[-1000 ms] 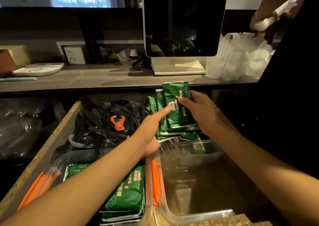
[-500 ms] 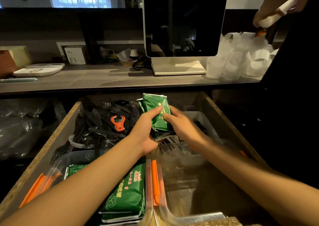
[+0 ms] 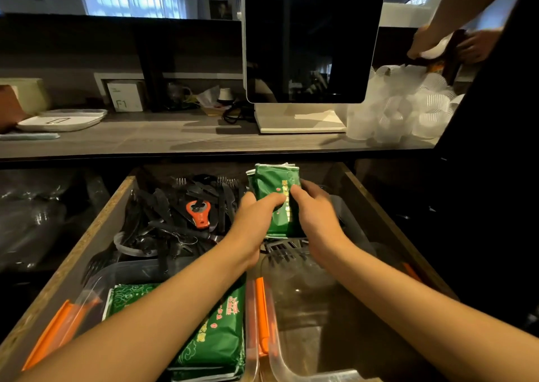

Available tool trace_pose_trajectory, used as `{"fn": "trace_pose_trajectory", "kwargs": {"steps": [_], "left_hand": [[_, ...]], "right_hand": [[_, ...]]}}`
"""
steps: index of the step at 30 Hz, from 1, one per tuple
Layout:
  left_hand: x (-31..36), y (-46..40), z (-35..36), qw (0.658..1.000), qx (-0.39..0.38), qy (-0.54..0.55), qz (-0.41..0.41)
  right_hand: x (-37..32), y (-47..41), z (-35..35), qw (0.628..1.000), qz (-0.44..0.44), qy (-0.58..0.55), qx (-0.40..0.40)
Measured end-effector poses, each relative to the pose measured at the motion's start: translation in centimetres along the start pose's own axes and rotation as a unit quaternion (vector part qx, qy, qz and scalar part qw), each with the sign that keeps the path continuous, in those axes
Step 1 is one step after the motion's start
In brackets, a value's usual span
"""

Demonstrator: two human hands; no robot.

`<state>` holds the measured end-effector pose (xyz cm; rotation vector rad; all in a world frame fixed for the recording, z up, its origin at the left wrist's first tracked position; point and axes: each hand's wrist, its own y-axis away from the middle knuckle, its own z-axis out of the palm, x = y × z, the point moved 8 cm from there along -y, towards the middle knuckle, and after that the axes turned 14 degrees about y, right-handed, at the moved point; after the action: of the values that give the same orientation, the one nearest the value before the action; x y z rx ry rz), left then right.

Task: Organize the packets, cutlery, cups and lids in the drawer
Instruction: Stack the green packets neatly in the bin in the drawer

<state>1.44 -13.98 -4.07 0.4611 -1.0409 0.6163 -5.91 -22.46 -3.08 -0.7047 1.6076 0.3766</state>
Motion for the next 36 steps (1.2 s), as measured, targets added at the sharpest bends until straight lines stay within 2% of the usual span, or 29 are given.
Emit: {"fn": "trace_pose_trajectory", "kwargs": {"steps": [2,5,9,12,14,16,19,20,24,26,29,36], "left_hand": [[-0.3,0.1,0.3,1.000,-0.013,-0.014,-0.004],[-0.4,-0.2,-0.6,0.999,0.015,-0.036,0.012],[0.3,-1.3,-2.0,0.999,0.048,0.006,0.012],[1.0,-2.3,-2.9,0.997,0.056,0.034,0.037],[1.2,-2.5,-3.7,0.996,0.076,0.031,0.044],[1.2,-2.7,-4.3,0.993,0.099,0.048,0.043],[0.5,-4.0,-5.3,0.991,0.101,0.084,0.034],[0.4,-4.0,-5.4,0.990,0.100,0.092,0.027],[0.7,-3.2,-4.8,0.992,0.097,0.076,0.017],[0.4,-3.3,-4.8,0.993,0.094,0.071,0.016],[-0.2,-3.3,-4.8,0.994,0.089,0.067,0.009],[0.2,-2.5,-4.2,0.996,0.078,0.048,0.013]], "right_hand": [[0.1,0.1,0.1,1.000,0.010,0.012,0.012],[0.2,0.1,1.1,1.000,0.022,0.014,-0.008],[0.0,-1.0,0.4,0.997,0.064,-0.019,-0.046],[0.5,-4.3,-2.7,0.998,0.040,0.043,0.005],[1.7,-6.8,-4.7,0.988,0.040,0.143,0.041],[3.8,-9.1,-5.6,0.964,0.051,0.261,0.009],[7.0,-10.8,-5.2,0.879,0.046,0.463,-0.110],[8.1,-10.9,-5.0,0.856,0.048,0.493,-0.148],[11.6,-9.2,-4.5,0.831,0.094,0.484,-0.257],[12.9,-8.5,-4.5,0.800,0.106,0.512,-0.295],[12.5,-8.7,-5.0,0.768,0.067,0.571,-0.283],[11.5,-8.7,-5.0,0.744,0.029,0.626,-0.232]]}}
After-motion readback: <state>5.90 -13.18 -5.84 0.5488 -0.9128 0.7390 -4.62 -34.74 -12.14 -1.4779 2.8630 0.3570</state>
